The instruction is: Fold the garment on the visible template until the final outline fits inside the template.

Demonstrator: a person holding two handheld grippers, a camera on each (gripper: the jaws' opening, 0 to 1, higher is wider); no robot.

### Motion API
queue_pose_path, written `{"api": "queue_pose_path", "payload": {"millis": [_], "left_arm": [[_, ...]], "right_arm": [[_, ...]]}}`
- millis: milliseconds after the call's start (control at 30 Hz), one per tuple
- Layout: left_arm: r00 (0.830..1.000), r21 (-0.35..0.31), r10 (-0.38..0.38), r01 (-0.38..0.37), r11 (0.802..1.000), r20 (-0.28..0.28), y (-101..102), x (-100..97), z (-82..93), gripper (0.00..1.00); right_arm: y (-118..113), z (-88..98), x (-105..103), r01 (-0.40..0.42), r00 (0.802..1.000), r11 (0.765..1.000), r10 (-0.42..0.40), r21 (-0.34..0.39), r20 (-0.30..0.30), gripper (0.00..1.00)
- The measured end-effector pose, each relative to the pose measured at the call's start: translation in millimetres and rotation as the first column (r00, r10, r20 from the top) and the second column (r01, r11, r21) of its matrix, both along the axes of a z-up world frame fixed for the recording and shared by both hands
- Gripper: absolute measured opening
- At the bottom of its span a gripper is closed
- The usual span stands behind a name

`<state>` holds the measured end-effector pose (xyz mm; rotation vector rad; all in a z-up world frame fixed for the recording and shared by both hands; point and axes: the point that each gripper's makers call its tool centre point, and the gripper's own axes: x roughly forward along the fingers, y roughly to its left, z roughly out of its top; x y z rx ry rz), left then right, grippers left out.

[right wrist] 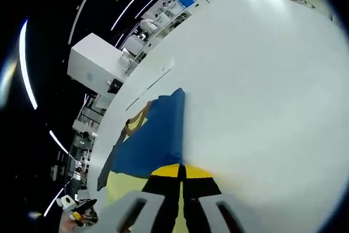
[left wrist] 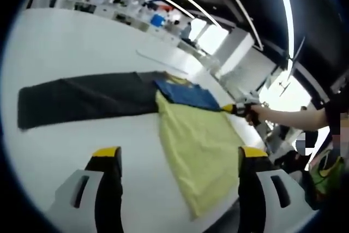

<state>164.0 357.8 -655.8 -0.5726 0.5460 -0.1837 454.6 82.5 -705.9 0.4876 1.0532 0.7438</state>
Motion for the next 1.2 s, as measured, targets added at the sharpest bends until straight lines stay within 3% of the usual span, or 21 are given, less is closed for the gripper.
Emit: {"api": "queue_pose_path", "payload": {"millis": [400,533,733,800,867,933,1000,1100,1167,1200], "left_arm": [[1.0,0.009,0.019,-0.019,1.0,0.001,8.7,0.6,0.6,0.83],[0.999,0.026,0.045,-0.045,0.999,-0.004,23.4,0.6,0.8,0.83],[0.996,0.07,0.091,-0.09,0.993,-0.007,51.8,-2.4,2.0,0.81],[0.993,0.082,0.116,-0.115,0.99,-0.008,63.4,-3.8,1.4,0.81],[0.988,0.084,0.157,-0.156,0.984,-0.012,76.0,-5.7,-0.8,0.79],[0.981,0.106,0.193,-0.19,0.976,-0.02,88.6,-9.1,-3.9,0.75],[0.976,0.155,0.219,-0.213,0.965,-0.023,102.9,-12.3,-7.5,0.73],[0.962,0.188,0.27,-0.258,0.948,-0.039,124.5,-16.7,-14.9,0.7],[0.946,0.246,0.319,-0.296,0.923,-0.059,144.3,-22.0,-19.8,0.68],[0.942,0.266,0.333,-0.31,0.913,-0.048,151.4,-22.1,-19.7,0.67]], "right_arm": [[-0.6,-2.3,-0.9,0.004,1.0,1.0,-0.004,-0.001,-0.006,0.0],[-0.1,-2.7,-2.2,0.007,1.0,1.0,-0.007,0.003,-0.009,0.0],[1.8,3.8,-6.9,-0.032,0.999,0.999,0.032,0.003,0.04,0.01],[2.1,7.6,-9.0,-0.063,0.995,0.998,0.063,-0.001,0.079,0.05],[3.4,12.5,-8.8,-0.087,0.985,0.996,0.088,-0.013,0.147,0.18],[6.5,18.1,-13.6,-0.131,0.966,0.991,0.136,-0.039,0.218,0.33],[10.0,22.0,-22.7,-0.183,0.947,0.981,0.193,-0.062,0.259,0.39],[17.1,30.3,-33.6,-0.214,0.934,0.976,0.215,-0.035,0.285,0.42],[18.3,29.7,-38.6,-0.215,0.938,0.976,0.217,-0.04,0.272,0.47],[21.4,31.5,-44.8,-0.232,0.929,0.972,0.233,-0.037,0.287,0.48]]}}
